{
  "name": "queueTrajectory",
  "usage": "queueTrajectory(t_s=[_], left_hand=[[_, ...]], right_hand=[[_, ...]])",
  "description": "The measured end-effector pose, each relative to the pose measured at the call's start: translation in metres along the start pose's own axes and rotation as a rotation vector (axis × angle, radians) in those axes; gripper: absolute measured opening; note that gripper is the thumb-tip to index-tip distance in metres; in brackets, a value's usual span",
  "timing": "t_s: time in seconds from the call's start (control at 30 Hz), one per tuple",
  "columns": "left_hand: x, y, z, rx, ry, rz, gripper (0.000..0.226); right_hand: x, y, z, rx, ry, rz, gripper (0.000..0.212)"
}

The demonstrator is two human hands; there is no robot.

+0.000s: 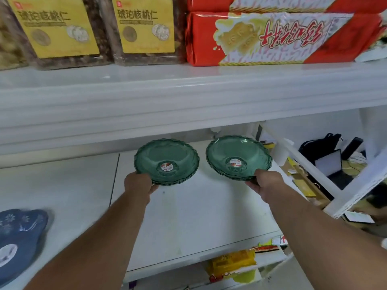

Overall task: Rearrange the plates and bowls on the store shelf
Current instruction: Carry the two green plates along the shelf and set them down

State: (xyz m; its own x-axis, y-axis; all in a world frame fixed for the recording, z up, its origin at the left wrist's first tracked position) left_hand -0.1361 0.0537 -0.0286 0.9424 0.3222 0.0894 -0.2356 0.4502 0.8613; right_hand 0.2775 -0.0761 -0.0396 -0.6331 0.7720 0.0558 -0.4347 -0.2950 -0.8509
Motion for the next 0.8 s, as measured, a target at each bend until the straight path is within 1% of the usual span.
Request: queueTrajectory(t_s=[0.13, 0.33, 0.5, 0.63, 0.8], left_hand=[[0.017, -0.008, -0.001, 0.016, 0.022, 0.018, 0.017], [0.041, -0.028, -0.01, 0.002, 0.042, 0.059, 0.026], [0.055, -0.04, -0.017, 0.005, 0.075, 0.051, 0.017], [0.061, -0.046, -0.024, 0.003, 0.088, 0.058, 0.016], [0.068, -0.049, -0.032, 0.003, 0.089, 0.065, 0.017]], right_hand=[[-0.002, -0.004, -0.019, 0.012, -0.008, 0.007, 0.031], [-0.004, -0.011, -0.052, 0.016, -0.053, 0.043, 0.023], [-0.008, -0.011, -0.08, 0.02, -0.056, 0.045, 0.026], [-0.007, -0.015, -0.096, 0.019, -0.074, 0.054, 0.026], [-0.005, -0.022, -0.108, 0.013, -0.081, 0.051, 0.02]])
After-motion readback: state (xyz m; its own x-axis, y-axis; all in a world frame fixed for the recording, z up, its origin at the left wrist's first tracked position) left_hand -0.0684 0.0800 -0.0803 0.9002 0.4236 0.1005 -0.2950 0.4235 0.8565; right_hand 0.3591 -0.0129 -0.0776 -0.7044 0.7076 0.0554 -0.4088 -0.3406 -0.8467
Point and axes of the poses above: each hand's wrist, its own z-axis away from the middle knuckle, its own x-axis out of the palm, y = z × x, the point moved 10 cm from there along -z, towards the middle knuckle, and after that the axes turned 2 degrees about z, right-handed, at the moved point
